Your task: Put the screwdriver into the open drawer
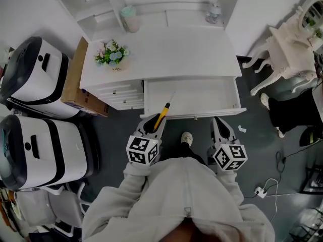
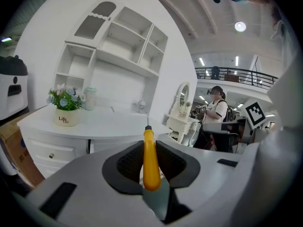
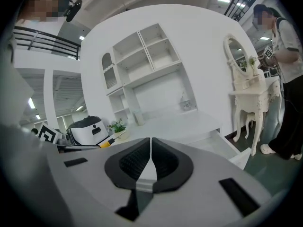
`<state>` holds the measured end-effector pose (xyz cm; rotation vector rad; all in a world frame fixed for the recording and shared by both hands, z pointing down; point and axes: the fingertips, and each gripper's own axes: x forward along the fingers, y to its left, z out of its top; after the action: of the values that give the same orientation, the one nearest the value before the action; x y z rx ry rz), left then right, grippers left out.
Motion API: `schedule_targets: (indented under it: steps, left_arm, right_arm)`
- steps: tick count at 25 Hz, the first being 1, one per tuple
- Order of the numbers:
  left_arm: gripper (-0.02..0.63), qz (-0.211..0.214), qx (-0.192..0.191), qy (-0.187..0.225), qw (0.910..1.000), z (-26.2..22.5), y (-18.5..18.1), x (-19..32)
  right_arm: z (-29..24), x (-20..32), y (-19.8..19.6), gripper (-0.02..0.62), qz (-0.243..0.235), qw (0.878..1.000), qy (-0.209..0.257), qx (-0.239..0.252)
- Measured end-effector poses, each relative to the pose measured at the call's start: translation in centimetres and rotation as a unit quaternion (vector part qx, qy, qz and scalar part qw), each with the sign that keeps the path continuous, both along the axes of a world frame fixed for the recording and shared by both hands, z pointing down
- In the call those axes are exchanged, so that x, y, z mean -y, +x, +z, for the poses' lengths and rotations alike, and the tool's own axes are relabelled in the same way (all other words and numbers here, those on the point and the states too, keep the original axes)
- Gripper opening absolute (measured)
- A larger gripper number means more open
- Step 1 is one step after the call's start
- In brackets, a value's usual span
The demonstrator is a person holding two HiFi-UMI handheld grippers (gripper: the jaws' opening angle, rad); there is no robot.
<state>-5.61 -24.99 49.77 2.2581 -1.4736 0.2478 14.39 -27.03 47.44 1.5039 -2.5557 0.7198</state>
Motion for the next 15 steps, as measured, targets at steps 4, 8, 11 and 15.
schedule_targets:
  steps: [4, 8, 11, 15]
  left_arm:
    - [0.086, -0.007, 0.01, -0.015, 0.9998, 0.7, 0.1, 2.3]
    - [0.086, -0.025, 0.017, -0.03, 0.9991, 1.6, -0.3, 4.1]
    - [0.086, -0.038, 0.024, -0.043, 0.9981, 2.4, -0.7, 5.1]
    - [0.086, -0.055, 0.025, -0.053, 0.9968, 3.2, -1.0, 6.3]
  right_arm:
    - [0.1, 2.7, 0.9, 0.034, 0.001, 1.0, -0.006, 0.003]
    - [0.5, 5.1, 1.3, 0.034, -0.005, 1.0, -0.011, 0.006]
    - [0.7, 6.7, 1.3, 0.034, -0.017, 1.0, -0.012, 0.006]
    - [1.0, 8.7, 1.1, 0.034, -0.031, 0.999, -0.012, 0.006]
